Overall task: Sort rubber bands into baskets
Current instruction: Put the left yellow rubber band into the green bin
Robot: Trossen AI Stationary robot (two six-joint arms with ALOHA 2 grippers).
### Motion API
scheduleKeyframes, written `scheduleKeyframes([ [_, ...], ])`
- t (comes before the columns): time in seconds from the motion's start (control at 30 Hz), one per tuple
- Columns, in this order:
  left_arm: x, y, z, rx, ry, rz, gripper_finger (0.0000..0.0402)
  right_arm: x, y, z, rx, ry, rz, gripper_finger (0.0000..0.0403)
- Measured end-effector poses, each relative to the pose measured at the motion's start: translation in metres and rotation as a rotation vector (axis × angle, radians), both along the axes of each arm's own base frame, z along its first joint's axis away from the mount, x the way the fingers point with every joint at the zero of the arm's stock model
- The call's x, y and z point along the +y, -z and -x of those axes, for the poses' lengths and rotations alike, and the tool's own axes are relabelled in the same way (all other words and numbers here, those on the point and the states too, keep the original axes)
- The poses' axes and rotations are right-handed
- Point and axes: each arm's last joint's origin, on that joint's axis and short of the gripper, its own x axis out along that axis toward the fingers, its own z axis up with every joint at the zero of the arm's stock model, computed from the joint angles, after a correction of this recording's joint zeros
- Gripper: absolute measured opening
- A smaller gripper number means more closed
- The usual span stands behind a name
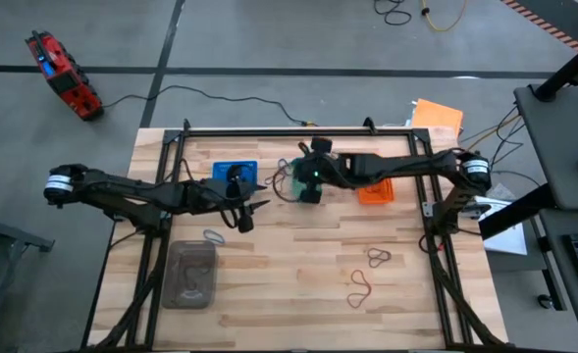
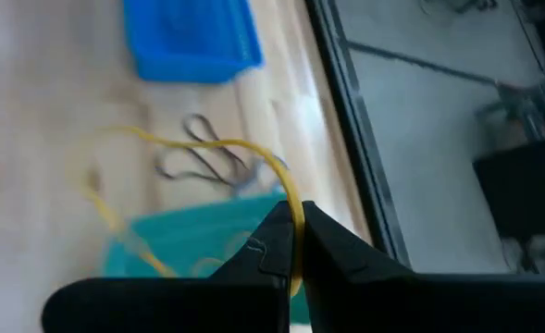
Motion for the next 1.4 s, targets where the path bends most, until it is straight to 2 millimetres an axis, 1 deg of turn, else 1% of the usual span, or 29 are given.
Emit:
scheduleKeyframes([
  [0.2,0.0,0.003,0.001,0.024,-0.004,0.009,0.0164,-0.035,0.011,0.013,0.043,0.1,-0.019,0.0008],
  [0.37,0.0,0.008,-0.002,0.05,-0.004,0.007,0.0164,-0.051,0.027,0.019,0.046,0.142,-0.091,0.0008],
  [0.7,0.0,0.01,-0.004,0.057,-0.003,0.003,0.0164,-0.053,0.053,0.012,0.022,0.113,-0.163,0.0009],
  [0.9,0.0,0.01,-0.004,0.056,-0.003,0.002,0.0164,-0.054,0.06,0.01,0.032,0.126,-0.176,0.0009],
  [1.13,0.0,0.01,-0.004,0.056,-0.003,0.002,0.0164,-0.054,0.06,0.01,0.003,0.156,-0.211,0.0013],
  [1.27,0.0,0.01,-0.004,0.056,-0.003,0.002,0.0164,-0.053,0.061,0.009,-0.027,0.126,-0.319,0.0039],
  [1.4,0.0,0.01,-0.004,0.055,-0.004,0.004,0.0164,-0.054,0.061,0.01,-0.043,0.143,-0.358,0.009],
])
